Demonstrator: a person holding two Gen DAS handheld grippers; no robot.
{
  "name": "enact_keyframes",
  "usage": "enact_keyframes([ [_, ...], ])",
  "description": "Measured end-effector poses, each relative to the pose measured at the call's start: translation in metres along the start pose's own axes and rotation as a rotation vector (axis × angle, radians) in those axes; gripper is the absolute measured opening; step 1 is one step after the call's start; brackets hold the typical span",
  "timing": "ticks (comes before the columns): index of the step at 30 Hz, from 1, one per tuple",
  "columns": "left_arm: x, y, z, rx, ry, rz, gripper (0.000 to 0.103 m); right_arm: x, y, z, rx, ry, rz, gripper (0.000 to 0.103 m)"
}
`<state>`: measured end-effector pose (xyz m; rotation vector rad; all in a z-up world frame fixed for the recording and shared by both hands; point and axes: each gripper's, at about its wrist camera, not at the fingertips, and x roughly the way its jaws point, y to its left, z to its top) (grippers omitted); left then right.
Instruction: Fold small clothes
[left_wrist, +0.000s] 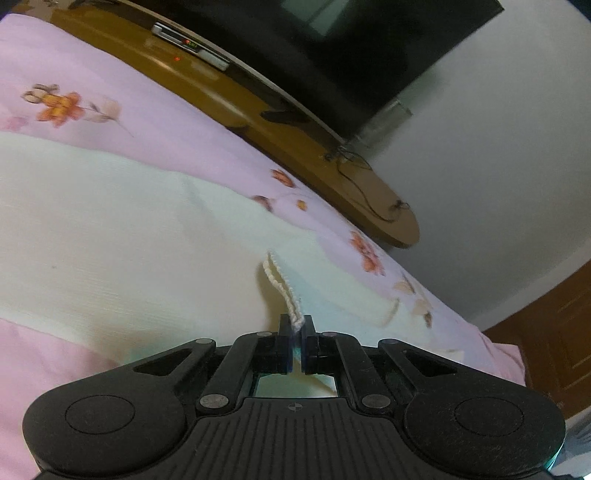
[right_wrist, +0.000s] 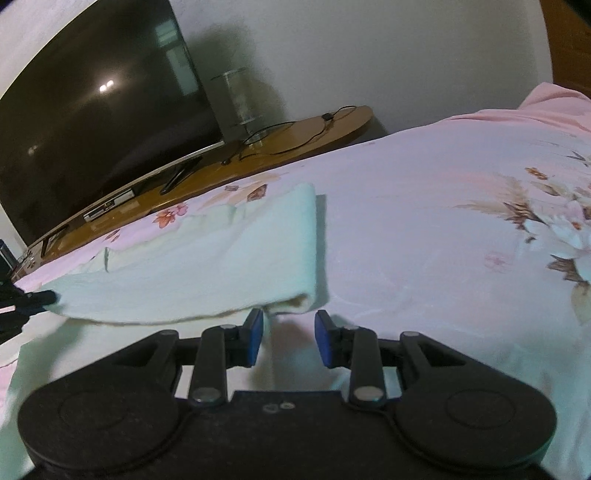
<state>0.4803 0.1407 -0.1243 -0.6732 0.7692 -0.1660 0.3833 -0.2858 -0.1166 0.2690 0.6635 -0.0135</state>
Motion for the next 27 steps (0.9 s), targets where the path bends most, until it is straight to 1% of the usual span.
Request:
enact_keyframes([
  [11, -0.009, 0.037, -0.003, -0.063, -0.034, 0.046, 0.004, 0.010, 0.008, 0.005, -0.048, 0.027, -0.003, 0.031],
  [16, -0.005, 0.043, -0.009, -0.063, -0.018, 0.063, 0.004, 0.011, 0.008, 0.003, -0.060, 0.029, -0.006, 0.030],
  [23, -0.010, 0.050, -0.013, -0.093, -0.050, 0.064, 0.004, 0.011, 0.009, 0.001, -0.082, 0.020, -0.025, 0.030],
  [27, -0.010, 0.050, -0.014, -0.091, -0.051, 0.068, 0.004, 0.011, 0.008, 0.002, -0.082, 0.018, -0.038, 0.029],
])
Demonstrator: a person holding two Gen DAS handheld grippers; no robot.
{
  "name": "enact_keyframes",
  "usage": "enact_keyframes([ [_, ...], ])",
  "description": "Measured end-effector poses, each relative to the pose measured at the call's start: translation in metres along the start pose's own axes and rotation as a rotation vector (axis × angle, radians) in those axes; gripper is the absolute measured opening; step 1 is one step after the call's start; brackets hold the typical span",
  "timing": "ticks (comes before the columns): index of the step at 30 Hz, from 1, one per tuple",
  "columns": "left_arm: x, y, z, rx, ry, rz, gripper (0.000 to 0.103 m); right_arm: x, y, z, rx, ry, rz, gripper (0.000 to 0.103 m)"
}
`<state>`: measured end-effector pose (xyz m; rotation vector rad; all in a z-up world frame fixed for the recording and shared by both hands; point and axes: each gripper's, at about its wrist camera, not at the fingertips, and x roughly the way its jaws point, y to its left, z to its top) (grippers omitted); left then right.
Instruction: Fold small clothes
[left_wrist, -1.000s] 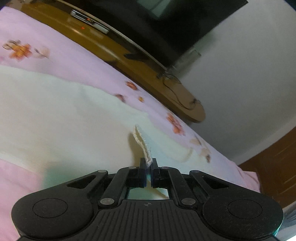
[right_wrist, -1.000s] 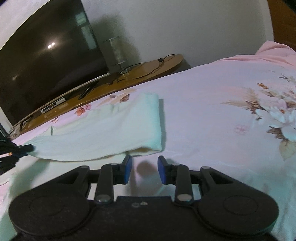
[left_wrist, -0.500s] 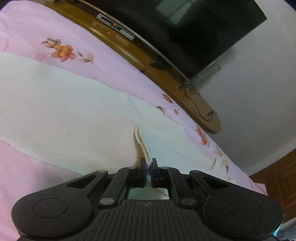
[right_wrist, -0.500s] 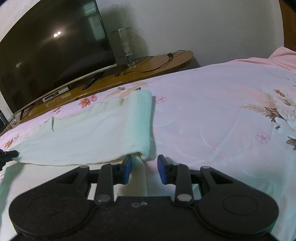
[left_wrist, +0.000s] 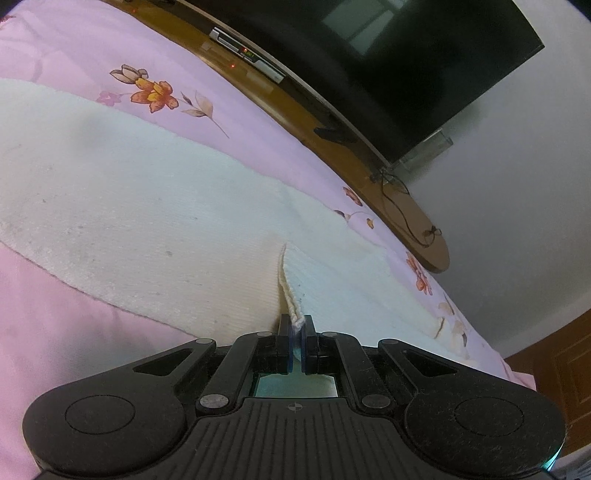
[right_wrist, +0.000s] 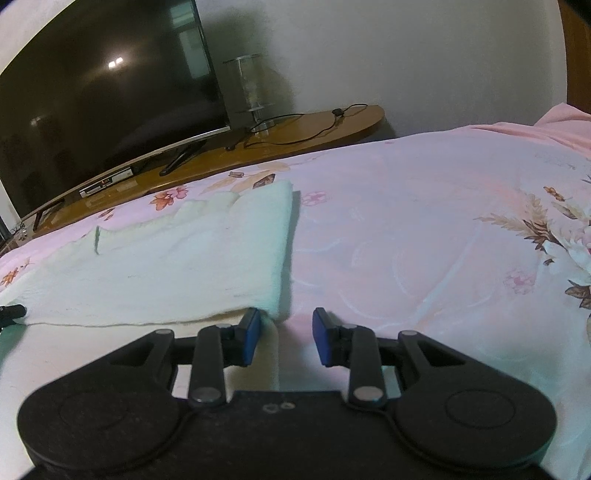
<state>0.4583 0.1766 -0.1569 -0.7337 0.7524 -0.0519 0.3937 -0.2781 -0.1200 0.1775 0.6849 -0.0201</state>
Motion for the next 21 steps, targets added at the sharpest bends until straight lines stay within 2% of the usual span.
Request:
enact_keyframes([
  [4, -0.002, -0.002, -0.001, 0.010, -0.003, 0.008, 0.004, 0.002, -0.001, 0.002, -0.014, 0.013, -0.010, 0.024],
  [12, -0.007, -0.001, 0.003, 0.041, 0.025, 0.006, 0.004, -0.001, -0.002, 0.003, -0.016, 0.022, -0.003, 0.028],
  [15, -0.023, 0.002, 0.009, 0.075, -0.026, 0.035, 0.004, -0.011, -0.007, 0.005, 0.007, -0.026, 0.015, 0.029],
  [17, -0.031, 0.007, 0.016, 0.068, -0.056, 0.027, 0.004, -0.015, -0.013, 0.007, 0.029, -0.054, 0.030, 0.030],
  [21, -0.031, 0.016, 0.031, 0.041, -0.070, 0.022, 0.004, -0.011, -0.022, 0.017, 0.060, -0.086, 0.028, 0.031],
])
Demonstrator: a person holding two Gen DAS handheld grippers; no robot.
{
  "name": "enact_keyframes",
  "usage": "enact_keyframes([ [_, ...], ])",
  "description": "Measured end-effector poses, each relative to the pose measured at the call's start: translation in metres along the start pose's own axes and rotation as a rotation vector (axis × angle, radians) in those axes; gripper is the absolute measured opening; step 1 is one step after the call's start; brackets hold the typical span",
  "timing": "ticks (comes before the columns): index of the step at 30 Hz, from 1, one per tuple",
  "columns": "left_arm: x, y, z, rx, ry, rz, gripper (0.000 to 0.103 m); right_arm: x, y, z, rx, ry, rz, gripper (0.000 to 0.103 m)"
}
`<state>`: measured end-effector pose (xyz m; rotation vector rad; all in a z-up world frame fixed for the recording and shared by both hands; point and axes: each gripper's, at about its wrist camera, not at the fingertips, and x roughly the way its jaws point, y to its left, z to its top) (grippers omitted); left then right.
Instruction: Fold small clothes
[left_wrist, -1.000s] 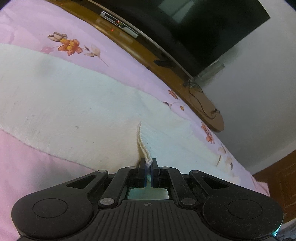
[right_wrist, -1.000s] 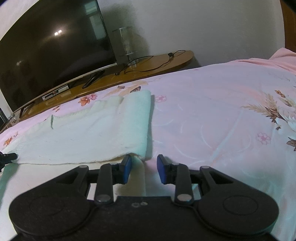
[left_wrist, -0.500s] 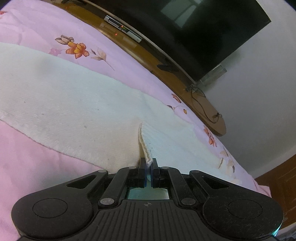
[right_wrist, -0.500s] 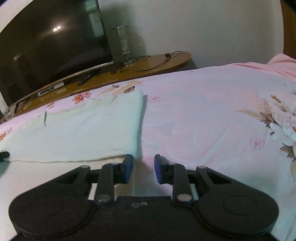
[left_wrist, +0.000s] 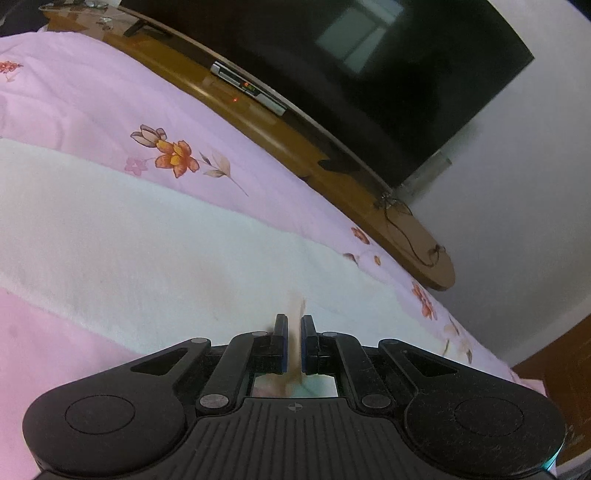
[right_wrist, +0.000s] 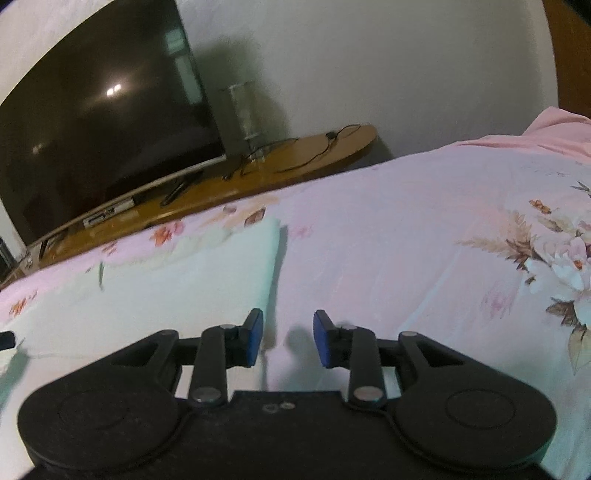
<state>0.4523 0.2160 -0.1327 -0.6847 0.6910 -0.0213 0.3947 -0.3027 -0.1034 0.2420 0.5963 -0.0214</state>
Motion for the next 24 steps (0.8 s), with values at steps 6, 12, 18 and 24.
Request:
enact_keyframes([
  [6, 0.020, -0.009, -0.012, 0.028, 0.071, -0.001, 0.004, 0.013, -0.002, 0.013, 0.012, -0.008, -0.008, 0.031],
  [12, 0.027, -0.013, -0.020, 0.054, 0.071, 0.002, 0.004, 0.024, 0.005, 0.019, -0.005, 0.003, -0.001, 0.031],
  [18, 0.020, -0.008, -0.021, 0.043, 0.057, -0.013, 0.002, 0.028, 0.006, 0.013, 0.000, 0.032, 0.001, 0.031],
  [24, 0.017, -0.002, -0.023, 0.010, 0.068, -0.034, 0.001, 0.028, 0.007, 0.008, 0.008, 0.041, 0.006, 0.031],
])
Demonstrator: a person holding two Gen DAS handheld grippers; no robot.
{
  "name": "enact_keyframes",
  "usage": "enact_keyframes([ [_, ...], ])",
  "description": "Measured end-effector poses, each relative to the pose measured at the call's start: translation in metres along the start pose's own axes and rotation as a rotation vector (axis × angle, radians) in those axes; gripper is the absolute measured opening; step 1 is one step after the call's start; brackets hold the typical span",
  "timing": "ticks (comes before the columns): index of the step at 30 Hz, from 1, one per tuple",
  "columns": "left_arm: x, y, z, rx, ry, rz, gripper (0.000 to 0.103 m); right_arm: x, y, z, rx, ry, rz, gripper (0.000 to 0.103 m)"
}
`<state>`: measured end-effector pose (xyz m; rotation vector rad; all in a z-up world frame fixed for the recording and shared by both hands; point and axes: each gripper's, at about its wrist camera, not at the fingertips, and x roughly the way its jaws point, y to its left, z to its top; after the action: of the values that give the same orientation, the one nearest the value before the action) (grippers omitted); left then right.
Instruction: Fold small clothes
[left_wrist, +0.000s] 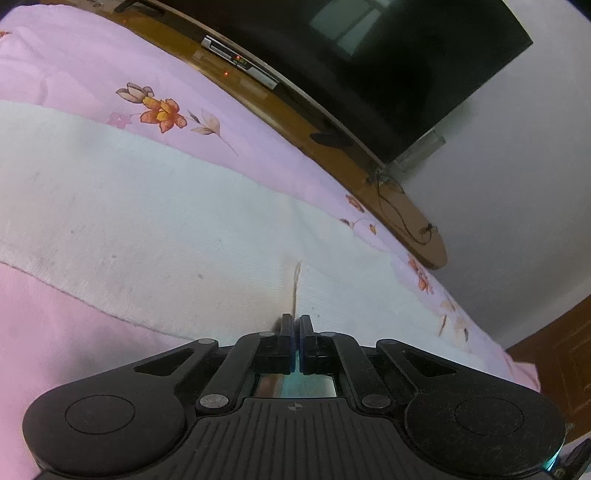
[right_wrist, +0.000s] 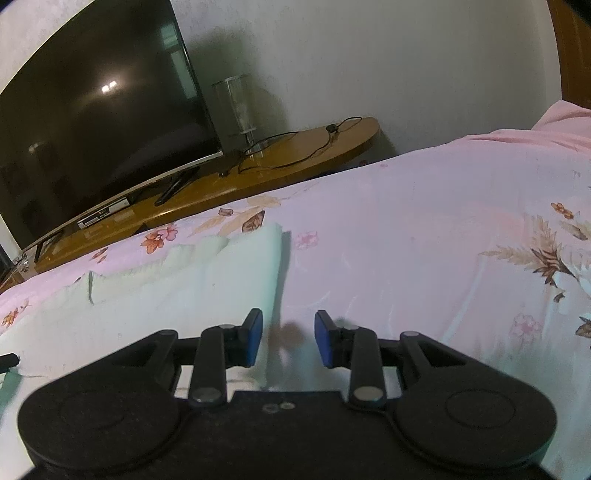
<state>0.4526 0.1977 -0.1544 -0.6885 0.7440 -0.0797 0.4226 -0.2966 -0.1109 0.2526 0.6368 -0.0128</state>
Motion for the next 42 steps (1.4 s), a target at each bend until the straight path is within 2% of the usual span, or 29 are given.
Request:
enact_keyframes([
  [3, -0.005, -0.002, -0.002, 0.016, 0.007, 0.020, 0.001, -0.001, -0.001, 0.001, -0.005, -0.001, 0.000, 0.031],
  [5, -0.018, -0.013, 0.002, 0.075, -0.072, 0.051, 0.001, 0.001, -0.002, 0.003, -0.006, 0.001, -0.005, 0.031],
  [7, -0.022, -0.027, 0.010, 0.116, -0.129, 0.049, 0.001, 0.002, -0.004, 0.007, -0.002, -0.011, -0.004, 0.031],
  [10, 0.006, -0.042, 0.017, 0.175, -0.087, 0.051, 0.001, 0.013, -0.004, 0.020, 0.001, -0.046, 0.023, 0.029],
  [13, 0.031, -0.043, 0.010, 0.190, -0.043, 0.037, 0.001, 0.034, -0.001, 0.033, 0.010, -0.063, 0.044, 0.027],
  [16, 0.039, -0.042, 0.000, 0.235, -0.040, 0.055, 0.002, 0.053, 0.004, 0.041, 0.002, -0.056, 0.071, 0.014],
  [17, 0.038, -0.040, 0.000, 0.224, -0.046, 0.050, 0.003, 0.059, 0.009, 0.042, -0.022, -0.049, 0.090, 0.008],
  [18, 0.037, -0.039, -0.001, 0.213, -0.049, 0.048, 0.003, 0.065, 0.015, 0.043, -0.054, -0.039, 0.093, 0.007],
  [19, 0.036, -0.038, 0.000, 0.205, -0.048, 0.048, 0.003, 0.074, 0.019, 0.043, -0.096, -0.018, 0.061, 0.006],
  [20, 0.035, -0.037, -0.001, 0.207, -0.048, 0.048, 0.003, 0.087, 0.018, 0.041, -0.125, 0.018, -0.001, 0.000],
  [22, 0.033, -0.040, -0.001, 0.223, -0.043, 0.058, 0.003, 0.094, 0.005, 0.046, -0.067, 0.019, -0.028, 0.000],
  [23, 0.033, -0.041, 0.000, 0.224, -0.039, 0.066, 0.003, 0.096, 0.004, 0.050, -0.072, 0.041, -0.094, 0.000],
  [25, 0.028, -0.049, 0.003, 0.228, -0.064, 0.078, 0.003, 0.089, 0.004, 0.054, -0.056, 0.047, -0.066, 0.004],
  [27, 0.023, -0.060, 0.000, 0.301, -0.113, 0.110, 0.003, 0.069, 0.012, 0.052, -0.087, -0.004, -0.018, 0.011],
  [29, 0.029, -0.060, -0.004, 0.304, -0.073, 0.110, 0.003, 0.052, 0.025, 0.044, -0.132, -0.026, 0.009, 0.020],
  [30, 0.034, -0.057, -0.007, 0.298, -0.048, 0.121, 0.003, 0.043, 0.030, 0.038, -0.148, -0.031, 0.021, 0.019],
  [32, 0.035, -0.052, -0.009, 0.289, -0.066, 0.106, 0.003, 0.034, 0.034, 0.020, -0.176, 0.008, 0.045, 0.014],
  [33, 0.034, -0.051, -0.007, 0.266, -0.056, 0.105, 0.003, 0.040, 0.037, 0.008, -0.228, 0.070, 0.003, 0.008],
  [35, 0.027, -0.053, -0.002, 0.233, -0.046, 0.119, 0.003, 0.036, 0.041, -0.002, -0.287, 0.041, -0.032, 0.007],
  [37, 0.009, -0.052, -0.003, 0.222, -0.096, 0.204, 0.004, 0.025, 0.047, 0.007, -0.257, 0.047, -0.037, 0.010],
  [38, -0.003, -0.048, -0.005, 0.223, -0.126, 0.254, 0.012, 0.014, 0.046, 0.012, -0.229, 0.017, -0.013, 0.014],
  [39, -0.014, -0.041, -0.007, 0.216, -0.150, 0.277, 0.046, 0.004, 0.041, 0.014, -0.207, -0.006, 0.010, 0.017],
  [41, -0.046, -0.016, -0.008, 0.161, -0.223, 0.298, 0.085, -0.016, 0.032, 0.019, -0.150, -0.036, 0.041, 0.018],
  [42, -0.064, 0.001, -0.009, 0.127, -0.266, 0.303, 0.085, -0.023, 0.024, 0.019, -0.130, -0.040, 0.036, 0.018],
])
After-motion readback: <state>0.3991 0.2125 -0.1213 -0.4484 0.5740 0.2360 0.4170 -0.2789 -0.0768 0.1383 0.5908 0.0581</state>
